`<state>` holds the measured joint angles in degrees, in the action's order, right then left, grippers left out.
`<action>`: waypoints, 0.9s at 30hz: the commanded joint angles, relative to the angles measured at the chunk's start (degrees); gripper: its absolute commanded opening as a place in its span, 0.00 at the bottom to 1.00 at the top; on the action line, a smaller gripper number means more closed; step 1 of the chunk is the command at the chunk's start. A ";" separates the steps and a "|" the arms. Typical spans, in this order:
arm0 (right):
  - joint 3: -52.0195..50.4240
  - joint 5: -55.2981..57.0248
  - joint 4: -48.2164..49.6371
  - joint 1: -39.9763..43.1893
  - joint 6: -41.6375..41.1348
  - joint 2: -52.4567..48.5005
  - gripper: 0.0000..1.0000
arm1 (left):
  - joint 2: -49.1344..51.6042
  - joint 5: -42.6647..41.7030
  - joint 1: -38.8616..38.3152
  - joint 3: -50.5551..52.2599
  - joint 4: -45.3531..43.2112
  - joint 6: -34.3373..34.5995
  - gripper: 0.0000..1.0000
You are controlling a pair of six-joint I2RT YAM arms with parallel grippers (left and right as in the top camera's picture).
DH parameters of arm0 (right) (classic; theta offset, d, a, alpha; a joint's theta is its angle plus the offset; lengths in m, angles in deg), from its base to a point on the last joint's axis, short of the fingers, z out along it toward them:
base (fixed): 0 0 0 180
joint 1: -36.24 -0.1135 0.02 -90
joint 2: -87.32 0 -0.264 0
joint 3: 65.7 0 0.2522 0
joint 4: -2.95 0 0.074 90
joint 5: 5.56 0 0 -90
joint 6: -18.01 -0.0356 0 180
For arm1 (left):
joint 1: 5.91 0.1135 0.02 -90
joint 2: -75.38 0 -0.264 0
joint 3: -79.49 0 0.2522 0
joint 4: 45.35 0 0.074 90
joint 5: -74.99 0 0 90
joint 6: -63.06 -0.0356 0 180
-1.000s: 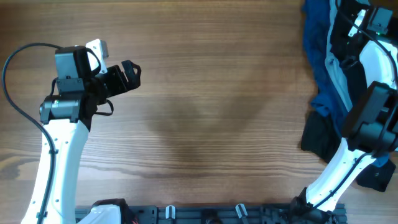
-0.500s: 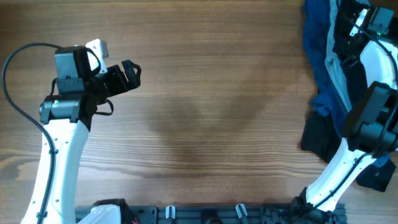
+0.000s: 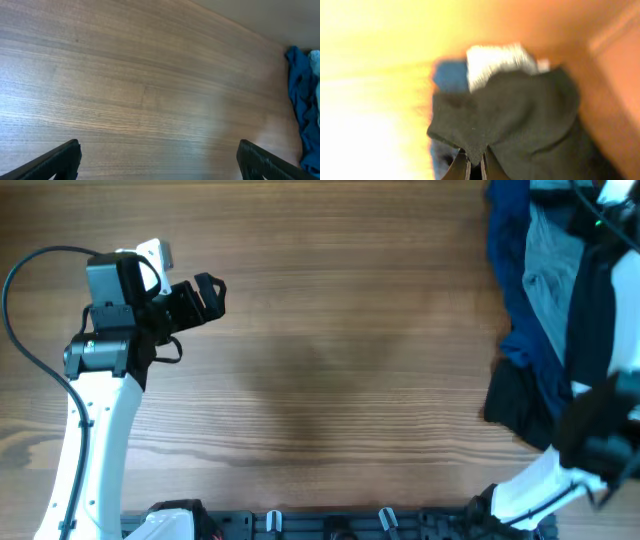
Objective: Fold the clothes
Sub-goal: 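Lift the black shorts with the right gripper and drag them to table center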
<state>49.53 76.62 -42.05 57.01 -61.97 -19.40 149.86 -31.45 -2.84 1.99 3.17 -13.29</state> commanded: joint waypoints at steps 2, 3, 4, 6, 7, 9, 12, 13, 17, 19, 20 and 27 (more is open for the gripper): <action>2.51 -12.00 0.11 -3.82 7.52 9.40 0.04 | 0.48 -1.11 -0.28 -1.09 -0.98 0.26 1.00; 2.51 -12.96 -0.13 -4.68 8.02 10.56 0.04 | 0.48 -1.11 -0.28 -1.09 -1.18 0.26 1.00; 2.51 -13.29 -0.31 -5.42 8.04 11.30 0.04 | 0.48 -1.11 -0.28 -1.09 -1.55 0.26 1.00; 2.51 -13.77 -0.72 -8.00 8.11 13.03 0.04 | 0.48 -1.11 -0.28 -1.09 -2.08 0.26 1.00; 2.51 -13.77 -0.85 -9.09 8.17 13.53 0.04 | 0.46 -1.11 -0.28 -1.11 -2.45 0.26 1.00; 2.51 -13.77 -1.16 -12.57 7.96 14.40 0.04 | 0.42 -1.09 -0.28 -1.11 -3.04 0.26 1.00; 2.51 -14.14 -1.20 -18.45 4.42 14.45 0.04 | 0.22 -1.09 -0.11 -1.11 -3.65 0.26 0.98; 2.51 -14.12 -1.20 -20.02 3.52 14.34 0.04 | 0.04 -1.09 0.02 -1.11 -3.76 0.26 0.98; 2.51 -14.12 -1.14 -25.38 1.70 14.36 0.04 | -1.27 -1.11 0.63 -1.11 -3.61 0.28 0.98; 2.51 -14.21 -0.83 -27.96 -0.09 14.36 0.04 | -2.36 -1.11 0.63 -1.11 -3.32 0.28 0.98; 2.49 -14.62 -0.76 -29.24 -0.92 14.36 0.04 | -2.82 -1.11 0.63 -1.11 -3.23 0.28 0.98; 2.49 -14.53 -1.09 -37.24 -4.26 14.36 0.04 | -9.09 -0.90 0.63 -1.11 -1.27 0.26 1.00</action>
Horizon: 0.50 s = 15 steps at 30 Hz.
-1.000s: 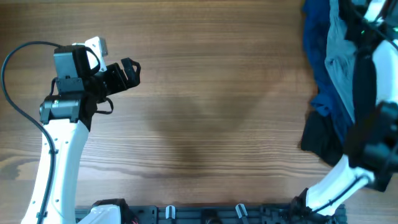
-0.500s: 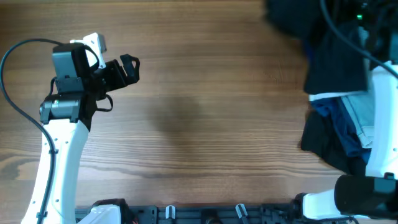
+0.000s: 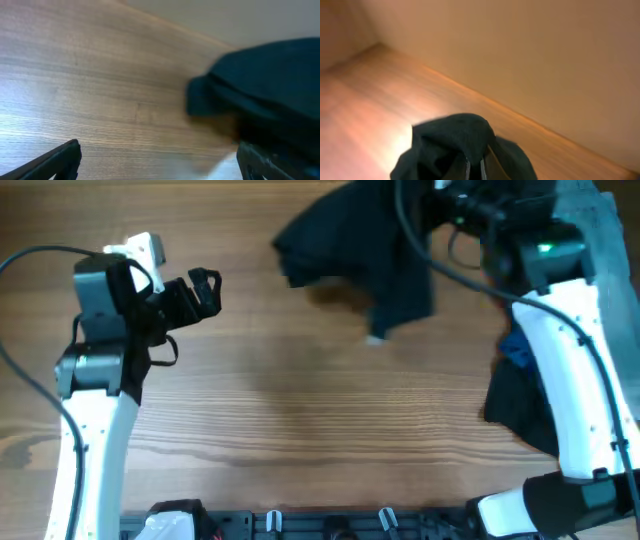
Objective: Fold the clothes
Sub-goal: 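Lift the black shorts with the right gripper and drag them to table center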
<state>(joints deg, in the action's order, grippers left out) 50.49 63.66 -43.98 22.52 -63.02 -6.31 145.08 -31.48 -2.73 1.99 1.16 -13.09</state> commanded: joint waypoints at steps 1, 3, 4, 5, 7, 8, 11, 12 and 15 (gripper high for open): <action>1.53 -1.55 0.68 -3.98 -3.65 1.27 0.04 | -5.68 -0.15 0.52 -1.11 1.44 0.07 1.00; 1.53 -1.57 0.22 -5.62 -4.28 1.27 0.04 | -7.76 1.53 0.52 -1.11 2.64 0.07 1.00; 1.51 -1.57 -0.13 -6.51 -4.70 1.25 0.04 | -8.92 2.54 0.52 -1.11 3.37 0.09 1.00; 1.49 -1.57 -0.46 -7.48 -4.76 1.25 0.04 | -9.97 3.45 0.52 -1.11 4.09 0.07 1.00; 1.49 -1.57 -0.81 -9.05 -5.66 1.25 0.04 | -11.72 4.59 0.52 -1.11 5.29 0.09 1.00; 1.49 -1.57 -0.79 -9.81 -6.16 1.25 0.04 | -12.59 4.57 0.52 -1.11 5.84 0.07 1.00; 1.49 -1.55 -0.35 -11.69 -6.23 1.25 0.04 | -14.73 4.55 0.52 -1.11 8.00 0.11 1.00; 1.49 -1.51 -0.24 -12.00 -6.51 1.25 0.04 | -15.06 4.55 0.52 -1.11 8.57 0.11 1.00; 1.38 -1.53 1.22 -12.96 -9.20 0.68 0.04 | -15.43 4.52 0.52 -1.11 10.93 0.11 1.00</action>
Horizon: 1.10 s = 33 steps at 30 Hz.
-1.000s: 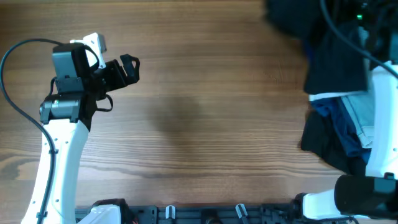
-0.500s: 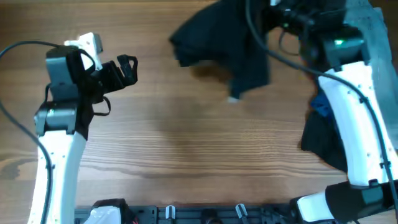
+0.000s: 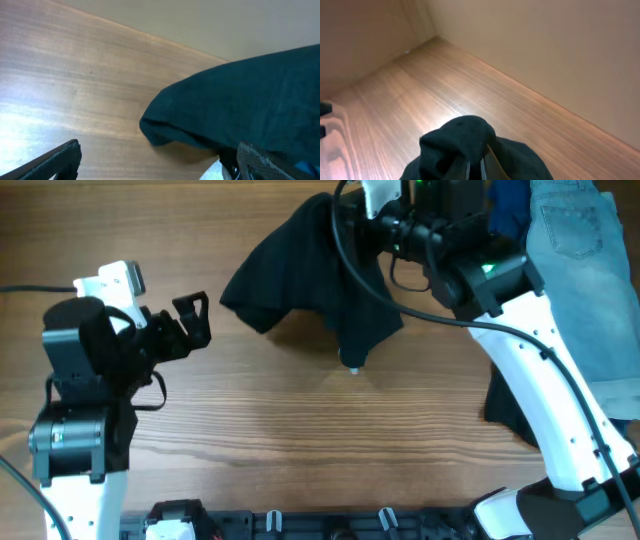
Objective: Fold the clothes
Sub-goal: 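Lift the black shorts with the right gripper and drag them to table center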
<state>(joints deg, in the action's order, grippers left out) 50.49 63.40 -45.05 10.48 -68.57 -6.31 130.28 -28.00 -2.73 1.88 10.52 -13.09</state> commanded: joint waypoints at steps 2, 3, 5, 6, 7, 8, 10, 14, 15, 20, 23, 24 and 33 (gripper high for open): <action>1.38 -1.33 2.99 -1.14 -3.91 0.26 0.04 | -0.33 1.05 0.52 -1.01 2.75 0.11 1.00; 1.33 -1.31 3.63 -1.57 -4.11 -0.24 0.04 | -0.02 1.05 0.52 -1.01 3.45 0.09 1.00; 1.33 -1.27 4.33 -2.16 -4.59 -0.85 0.04 | 0.46 1.07 0.52 -1.01 4.28 0.11 1.00; 1.33 -1.22 5.09 -2.43 -4.85 -1.66 0.04 | 0.70 1.07 0.52 -1.01 4.46 0.11 1.00; 1.33 -1.20 5.62 -2.60 -4.92 -2.03 0.04 | 0.87 1.05 0.52 -1.01 4.46 0.11 1.00; 1.33 -1.05 6.88 -2.91 -5.05 -3.23 0.05 | 1.16 1.07 0.52 -1.01 4.46 0.11 1.00; 1.33 -1.03 8.13 -2.99 -5.11 -4.50 0.31 | 1.44 1.05 0.52 -1.01 4.44 0.09 1.00; 1.33 -0.04 10.25 -2.84 -6.84 -5.46 0.85 | 1.97 1.05 0.52 -1.01 4.46 0.11 1.00; 1.38 0.42 10.75 -2.64 -7.26 -5.40 0.91 | 2.05 1.05 0.52 -1.01 4.46 0.11 1.00; 1.40 1.57 8.68 0.59 -8.90 -4.09 1.00 | 2.12 -1.25 0.42 -1.01 4.46 0.09 1.00; 1.40 1.53 1.90 3.93 -11.17 -3.85 1.00 | 2.56 -4.90 0.42 -1.01 4.48 0.07 1.00; 1.38 1.53 -0.02 4.98 -11.65 -3.87 1.00 | 2.86 -5.75 0.39 -1.01 4.48 0.07 1.00; -1.73 1.53 -21.42 16.02 -12.81 -3.91 1.00 | 9.60 -6.08 -3.06 -1.01 1.99 -0.15 1.00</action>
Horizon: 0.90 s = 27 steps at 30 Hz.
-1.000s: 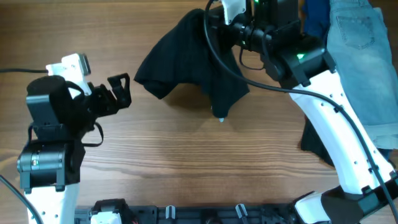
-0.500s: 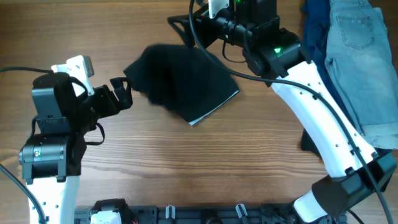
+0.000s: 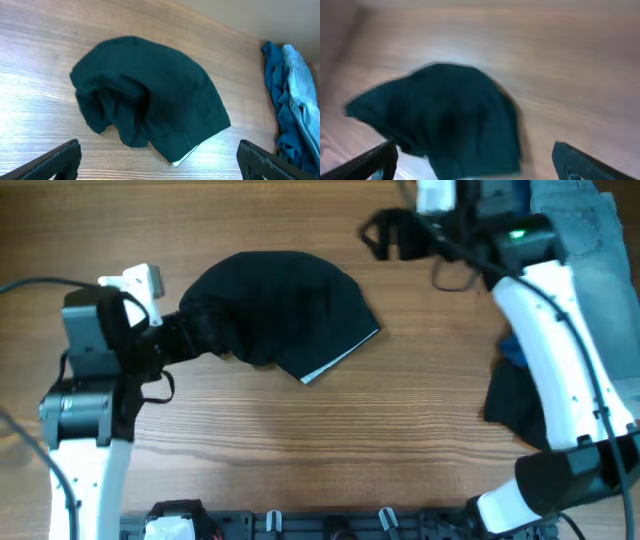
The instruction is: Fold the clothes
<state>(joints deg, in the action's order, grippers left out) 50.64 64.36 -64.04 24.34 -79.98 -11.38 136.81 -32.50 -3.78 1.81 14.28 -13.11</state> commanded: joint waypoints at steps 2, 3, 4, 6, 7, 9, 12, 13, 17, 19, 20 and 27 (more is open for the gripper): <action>-4.76 0.59 -2.19 2.47 -1.40 0.96 1.00 | 4.94 -1.57 -3.43 -0.94 -3.76 -0.13 1.00; -7.48 0.61 -1.18 2.45 -1.40 0.81 0.99 | 6.01 -1.57 -4.48 -0.94 -5.01 -0.13 1.00; -8.94 0.57 -0.61 2.45 -1.51 0.70 0.98 | 6.78 -1.57 -5.38 -0.94 -5.92 -0.13 1.00; -13.31 0.52 1.49 2.45 -2.73 0.66 0.94 | 8.13 -1.38 -7.15 -0.94 -7.32 -0.15 1.00; -15.89 -0.50 3.32 2.45 -2.69 0.66 0.92 | 8.70 -0.83 -7.91 -0.94 -7.78 -0.17 1.00; -20.61 -3.56 7.08 2.45 -2.67 0.63 0.87 | 9.60 1.42 -9.31 -0.94 -8.26 -0.44 1.00; -26.58 -6.80 12.94 2.43 -2.71 0.63 0.78 | 9.86 3.89 -10.54 -0.94 -8.46 -1.86 1.00; -28.11 -6.99 14.60 2.43 -2.78 0.63 0.78 | 9.84 4.09 -10.73 -0.94 -8.52 -1.86 1.00; -33.70 -6.99 22.69 2.23 -4.28 0.59 0.74 | 9.84 4.07 -11.34 -0.94 -8.79 -1.81 1.00; -35.82 -6.97 25.92 1.97 -5.18 0.55 0.71 | 9.84 4.07 -11.78 -0.94 -8.83 -1.81 1.00; -36.96 -6.97 27.61 1.70 -5.86 0.48 0.69 | 9.84 4.07 -12.00 -0.94 -8.83 -1.81 1.00; -40.68 -6.91 37.53 -2.19 -8.66 -3.80 0.68 | 9.84 4.09 -12.90 -0.94 -9.53 -1.81 1.00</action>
<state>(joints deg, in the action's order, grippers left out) 10.64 58.72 -28.26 23.86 -86.75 -12.08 146.65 -29.22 -16.37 1.79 5.25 -13.81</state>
